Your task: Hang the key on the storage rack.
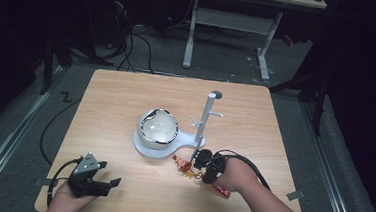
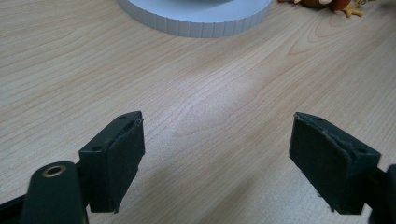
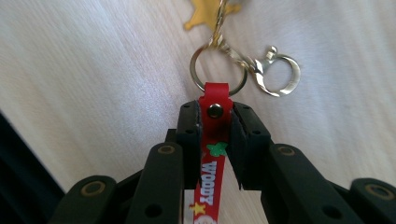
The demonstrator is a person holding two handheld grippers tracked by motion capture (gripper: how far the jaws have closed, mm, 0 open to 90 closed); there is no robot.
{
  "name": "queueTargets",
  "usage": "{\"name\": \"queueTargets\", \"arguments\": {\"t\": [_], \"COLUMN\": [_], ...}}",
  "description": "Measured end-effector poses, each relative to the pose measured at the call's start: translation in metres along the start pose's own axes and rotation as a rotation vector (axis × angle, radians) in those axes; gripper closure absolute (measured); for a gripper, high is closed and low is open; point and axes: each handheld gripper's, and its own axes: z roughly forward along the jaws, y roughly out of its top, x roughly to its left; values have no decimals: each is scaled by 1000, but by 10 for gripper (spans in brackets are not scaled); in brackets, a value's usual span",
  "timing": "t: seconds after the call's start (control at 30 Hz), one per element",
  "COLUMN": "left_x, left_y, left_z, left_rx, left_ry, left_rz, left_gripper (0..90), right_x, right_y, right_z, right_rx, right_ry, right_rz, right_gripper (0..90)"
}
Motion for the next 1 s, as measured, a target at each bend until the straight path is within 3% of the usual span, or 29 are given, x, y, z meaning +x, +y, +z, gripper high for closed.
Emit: {"name": "queueTargets", "arguments": {"t": [0.3,0.6,0.77,1.0], "left_x": [-1,-1,-2,-2], "left_y": [1,0,0,0], "left_z": [0,0,0,0], "left_rx": [1,2,2,2], "left_ry": [3,3,3,3], "left_rz": [4,5,5,4], "left_gripper": [190,190,190,190], "right_x": [-4,-14,-20,-29], "right_y": [-7,-20,-28,-36], "right_z": [-45,-84,-102,-126], "right_rx": [-43,-30,-49,-52], "right_ry": [-4,-38,-6,-50], "right_rz": [44,87,107,156], "right_gripper": [750,750,749,749]}}
